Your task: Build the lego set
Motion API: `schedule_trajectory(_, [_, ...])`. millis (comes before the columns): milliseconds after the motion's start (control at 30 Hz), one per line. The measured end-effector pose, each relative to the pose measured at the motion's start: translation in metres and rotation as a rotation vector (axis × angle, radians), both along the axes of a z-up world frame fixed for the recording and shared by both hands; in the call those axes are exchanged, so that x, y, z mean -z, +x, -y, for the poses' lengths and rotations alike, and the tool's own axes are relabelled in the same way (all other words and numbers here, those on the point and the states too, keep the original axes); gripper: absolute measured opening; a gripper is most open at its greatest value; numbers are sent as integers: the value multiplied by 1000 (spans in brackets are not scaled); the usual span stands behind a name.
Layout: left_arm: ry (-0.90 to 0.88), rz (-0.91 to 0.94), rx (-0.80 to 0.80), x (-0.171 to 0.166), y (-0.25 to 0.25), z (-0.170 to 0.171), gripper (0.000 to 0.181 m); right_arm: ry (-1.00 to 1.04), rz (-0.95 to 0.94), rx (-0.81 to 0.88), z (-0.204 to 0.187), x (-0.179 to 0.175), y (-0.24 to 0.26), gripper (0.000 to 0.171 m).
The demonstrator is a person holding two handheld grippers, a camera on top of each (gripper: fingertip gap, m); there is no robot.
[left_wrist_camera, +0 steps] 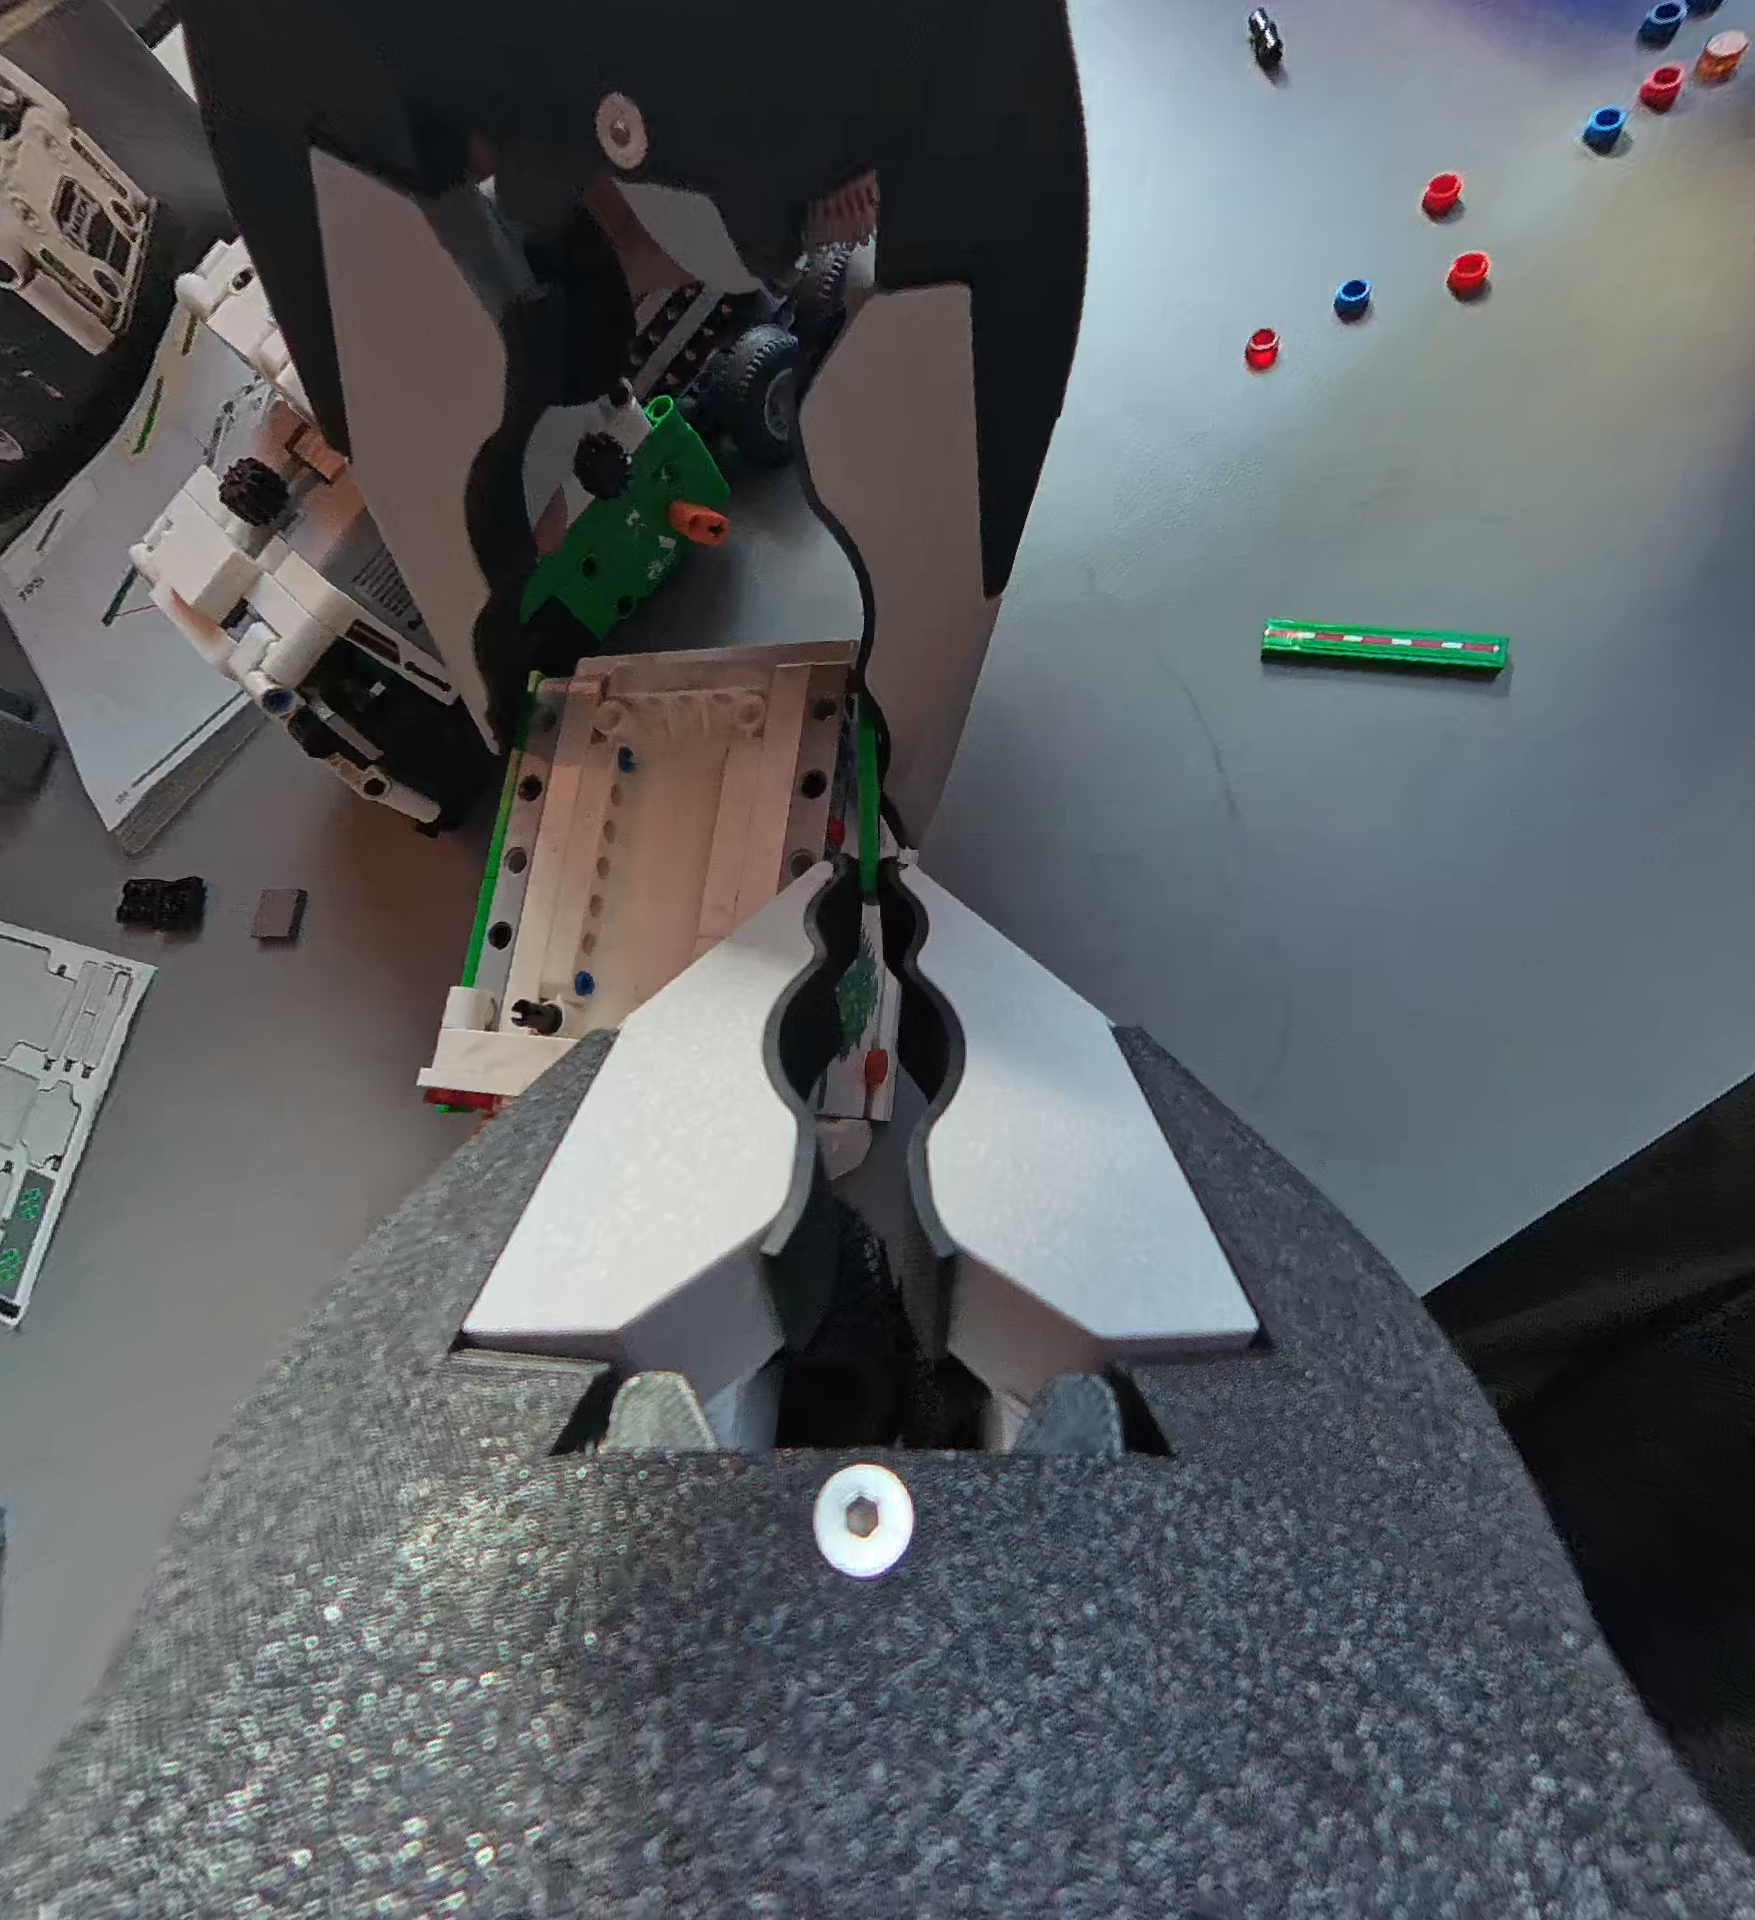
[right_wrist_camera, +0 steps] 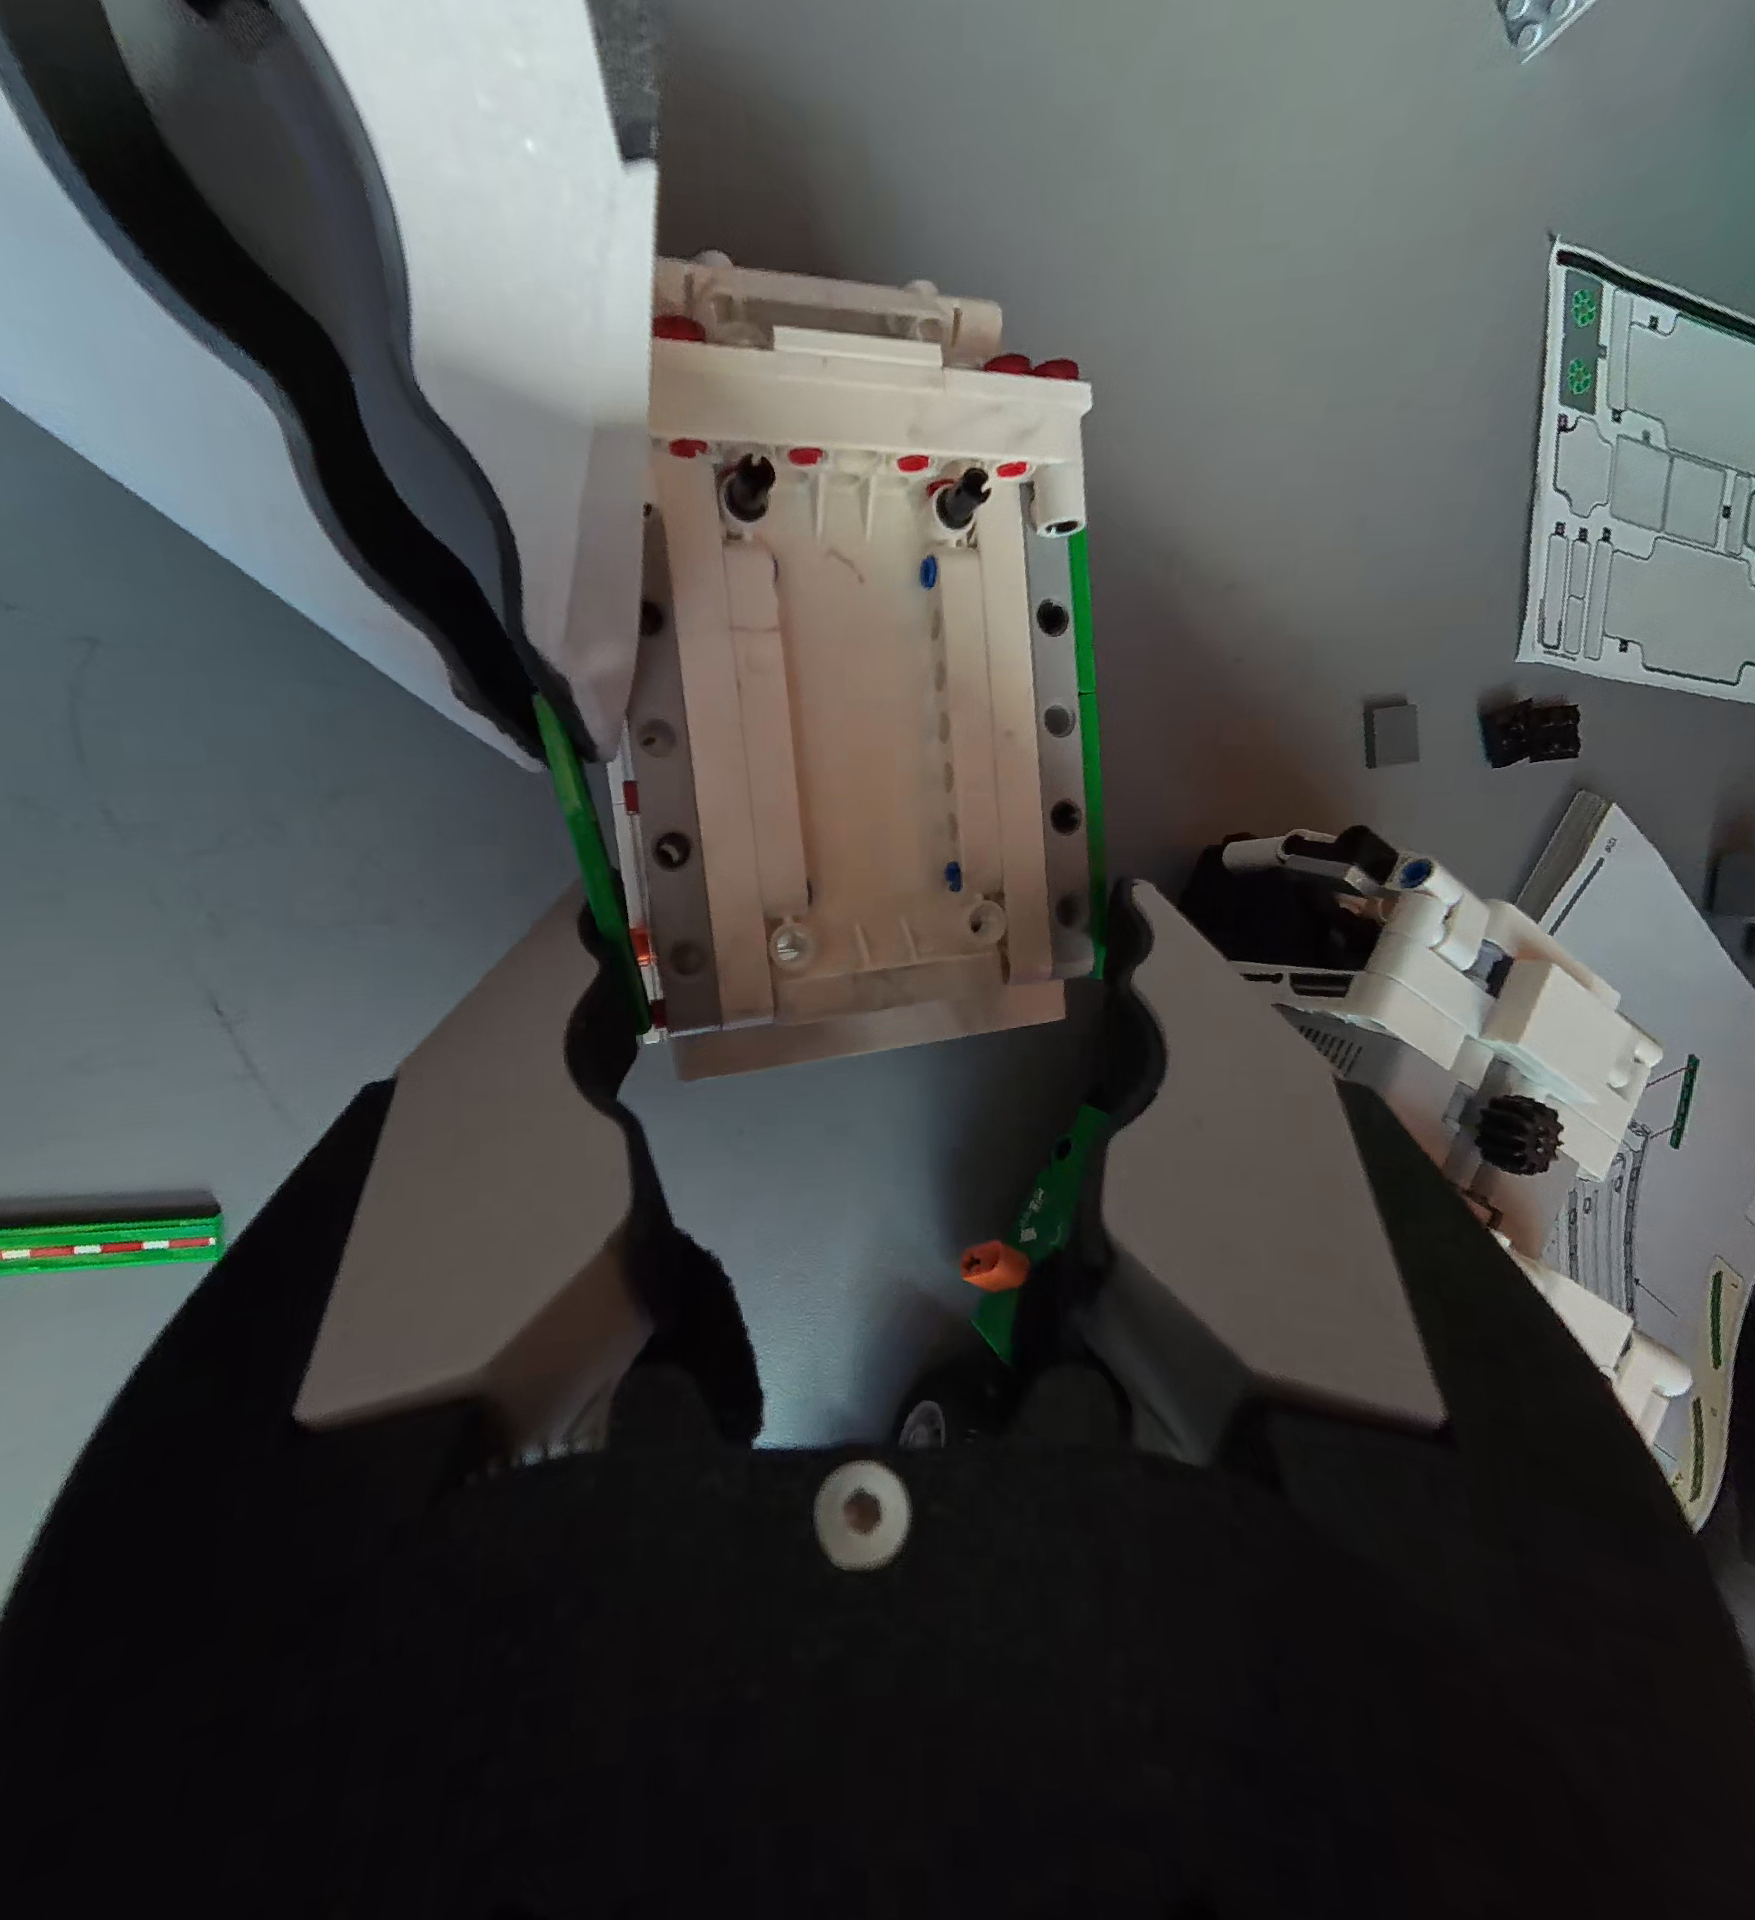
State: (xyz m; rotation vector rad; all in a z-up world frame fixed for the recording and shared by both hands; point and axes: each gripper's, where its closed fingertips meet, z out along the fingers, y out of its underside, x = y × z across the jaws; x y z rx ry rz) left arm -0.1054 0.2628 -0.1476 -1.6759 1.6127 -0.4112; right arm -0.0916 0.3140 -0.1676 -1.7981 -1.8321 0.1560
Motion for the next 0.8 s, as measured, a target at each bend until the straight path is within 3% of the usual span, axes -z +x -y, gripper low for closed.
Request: schedule_trajectory(800, [46, -155, -9, 1, -3, -3, 2, 0, 30, 2, 0, 0, 3, 88])
